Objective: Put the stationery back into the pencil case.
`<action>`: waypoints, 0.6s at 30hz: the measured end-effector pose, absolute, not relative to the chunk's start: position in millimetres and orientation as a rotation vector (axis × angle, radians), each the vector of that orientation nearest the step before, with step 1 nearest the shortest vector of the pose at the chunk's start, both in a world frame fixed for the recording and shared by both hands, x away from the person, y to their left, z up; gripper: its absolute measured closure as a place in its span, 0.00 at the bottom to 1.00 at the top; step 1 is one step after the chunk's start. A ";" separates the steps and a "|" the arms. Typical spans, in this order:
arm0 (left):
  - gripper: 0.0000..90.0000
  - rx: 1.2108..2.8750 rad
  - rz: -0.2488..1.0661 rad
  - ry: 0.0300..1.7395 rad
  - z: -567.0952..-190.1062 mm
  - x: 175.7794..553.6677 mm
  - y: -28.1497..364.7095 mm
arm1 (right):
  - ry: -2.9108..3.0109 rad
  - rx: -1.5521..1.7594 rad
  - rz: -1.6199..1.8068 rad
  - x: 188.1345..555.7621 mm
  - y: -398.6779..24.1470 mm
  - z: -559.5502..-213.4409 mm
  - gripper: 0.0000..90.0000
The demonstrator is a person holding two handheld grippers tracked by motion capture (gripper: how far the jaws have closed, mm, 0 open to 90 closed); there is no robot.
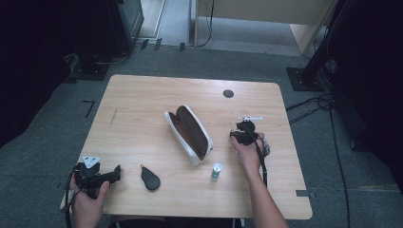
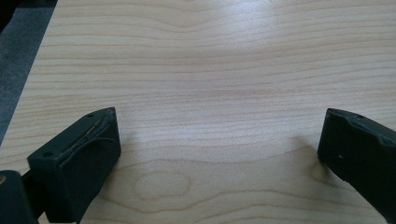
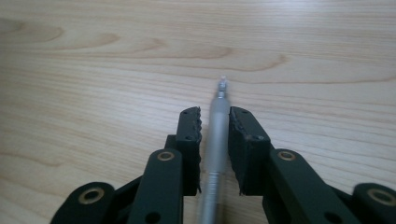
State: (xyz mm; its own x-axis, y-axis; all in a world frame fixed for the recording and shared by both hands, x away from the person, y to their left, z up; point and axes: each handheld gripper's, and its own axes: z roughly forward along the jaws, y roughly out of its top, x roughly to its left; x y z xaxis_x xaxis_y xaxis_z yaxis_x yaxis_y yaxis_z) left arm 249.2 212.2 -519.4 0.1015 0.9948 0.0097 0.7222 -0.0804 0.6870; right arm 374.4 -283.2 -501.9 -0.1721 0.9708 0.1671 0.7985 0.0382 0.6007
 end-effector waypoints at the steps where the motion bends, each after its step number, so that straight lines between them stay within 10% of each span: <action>1: 0.00 1.860 0.676 1.674 -519.4 249.2 212.2 | 2.048 1.784 0.848 374.0 -280.8 -501.9 0.85; 18: 0.00 1.860 0.675 1.675 -519.4 249.1 212.2 | 2.064 1.713 0.880 365.8 -282.7 -502.1 0.91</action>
